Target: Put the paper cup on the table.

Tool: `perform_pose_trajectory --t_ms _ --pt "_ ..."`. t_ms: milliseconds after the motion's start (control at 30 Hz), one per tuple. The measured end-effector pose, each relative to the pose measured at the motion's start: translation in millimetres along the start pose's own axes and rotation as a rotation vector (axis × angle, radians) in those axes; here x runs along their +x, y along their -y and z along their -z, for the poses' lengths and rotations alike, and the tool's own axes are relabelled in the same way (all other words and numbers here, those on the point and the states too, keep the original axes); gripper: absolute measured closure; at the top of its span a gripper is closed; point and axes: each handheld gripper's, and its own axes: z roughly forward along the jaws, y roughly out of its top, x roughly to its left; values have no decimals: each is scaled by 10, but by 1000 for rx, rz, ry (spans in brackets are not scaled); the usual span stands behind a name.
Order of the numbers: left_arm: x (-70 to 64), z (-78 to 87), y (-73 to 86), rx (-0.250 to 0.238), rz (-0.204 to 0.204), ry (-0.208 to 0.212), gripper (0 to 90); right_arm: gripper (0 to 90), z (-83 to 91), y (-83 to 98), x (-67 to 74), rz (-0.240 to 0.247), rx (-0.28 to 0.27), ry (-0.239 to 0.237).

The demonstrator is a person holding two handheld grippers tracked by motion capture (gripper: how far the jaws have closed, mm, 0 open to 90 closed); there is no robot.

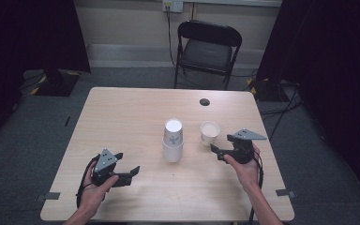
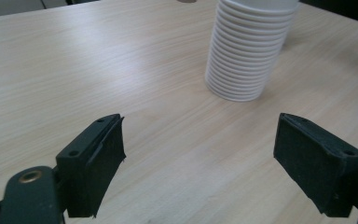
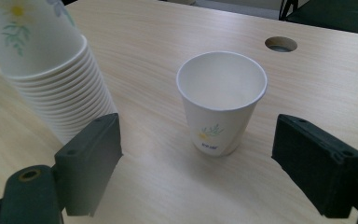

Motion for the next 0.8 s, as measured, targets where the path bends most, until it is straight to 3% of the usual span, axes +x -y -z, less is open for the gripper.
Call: perform_pose_trajectory --t_ms 133,467,800 --pt "39 -11 6 5 -2 -26 160 172 151 57 61 -14 1 11" --pt "36 -24 13 9 7 -9 160 168 373 298 214 -26 28 -10" --pt "21 -36 10 13 -2 -3 158 168 321 505 136 -16 65 7"
